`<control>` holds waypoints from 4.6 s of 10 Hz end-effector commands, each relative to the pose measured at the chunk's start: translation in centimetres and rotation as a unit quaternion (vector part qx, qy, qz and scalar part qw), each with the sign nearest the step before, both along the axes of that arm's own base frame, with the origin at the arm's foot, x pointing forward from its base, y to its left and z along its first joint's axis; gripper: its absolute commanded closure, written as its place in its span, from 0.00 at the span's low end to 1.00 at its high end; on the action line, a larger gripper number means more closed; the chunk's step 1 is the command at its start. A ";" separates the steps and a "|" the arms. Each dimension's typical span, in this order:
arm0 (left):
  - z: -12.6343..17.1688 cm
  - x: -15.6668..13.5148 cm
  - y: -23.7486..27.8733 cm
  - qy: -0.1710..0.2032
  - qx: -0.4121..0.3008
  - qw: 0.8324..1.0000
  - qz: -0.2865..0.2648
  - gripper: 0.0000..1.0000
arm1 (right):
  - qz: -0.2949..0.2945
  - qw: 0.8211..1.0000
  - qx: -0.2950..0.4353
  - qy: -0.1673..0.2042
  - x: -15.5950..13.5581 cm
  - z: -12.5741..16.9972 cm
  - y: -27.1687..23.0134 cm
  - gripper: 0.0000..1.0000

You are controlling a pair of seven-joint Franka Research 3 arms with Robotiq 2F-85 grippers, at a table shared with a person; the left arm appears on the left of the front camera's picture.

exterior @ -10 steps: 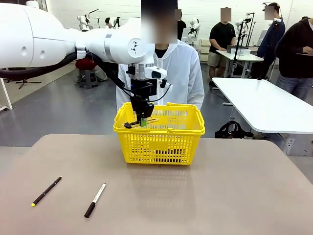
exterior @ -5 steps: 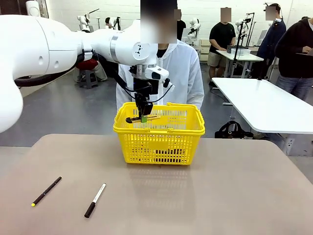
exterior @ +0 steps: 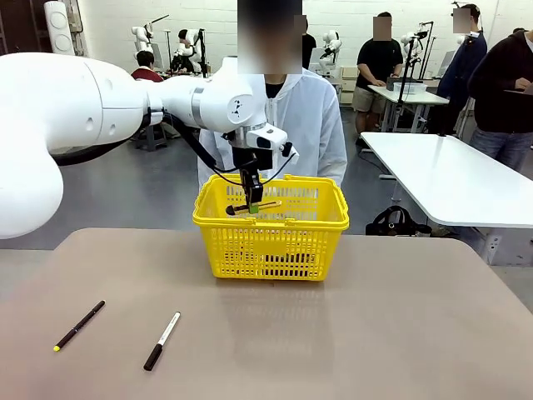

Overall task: Place the items the person wants into the basket.
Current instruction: Pick up the item the person points to and place it in the Market Basket.

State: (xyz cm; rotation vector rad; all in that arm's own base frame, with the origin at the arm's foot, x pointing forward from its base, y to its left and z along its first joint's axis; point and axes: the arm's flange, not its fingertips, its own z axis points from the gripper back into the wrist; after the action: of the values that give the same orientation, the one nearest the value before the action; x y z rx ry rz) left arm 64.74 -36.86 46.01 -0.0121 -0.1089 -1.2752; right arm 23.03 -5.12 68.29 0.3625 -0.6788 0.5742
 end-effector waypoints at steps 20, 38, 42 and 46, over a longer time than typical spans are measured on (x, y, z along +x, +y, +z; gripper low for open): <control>11.2 -15.6 7.9 -0.037 -0.085 0.995 0.045 0.00 | 0.000 1.000 -0.001 0.001 0.1 -0.1 0.1 0.00; 19.7 -34.0 36.1 -0.078 -0.310 0.924 0.209 0.00 | 0.000 1.000 -0.001 0.001 0.1 -0.1 0.1 0.00; 20.0 -33.4 37.2 -0.071 -0.306 0.924 0.221 0.00 | 0.000 1.000 -0.001 0.001 0.1 -0.1 0.1 0.00; 20.0 -33.4 37.2 -0.071 -0.306 0.924 0.221 0.00 | 0.000 1.000 -0.001 0.001 0.1 -0.1 0.1 0.00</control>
State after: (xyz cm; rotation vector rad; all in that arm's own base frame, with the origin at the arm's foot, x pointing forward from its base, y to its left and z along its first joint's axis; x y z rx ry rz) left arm 31.43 0.32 65.86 -0.4207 -0.6124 -0.7499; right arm 23.04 -5.14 68.28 0.3630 -0.6786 0.5739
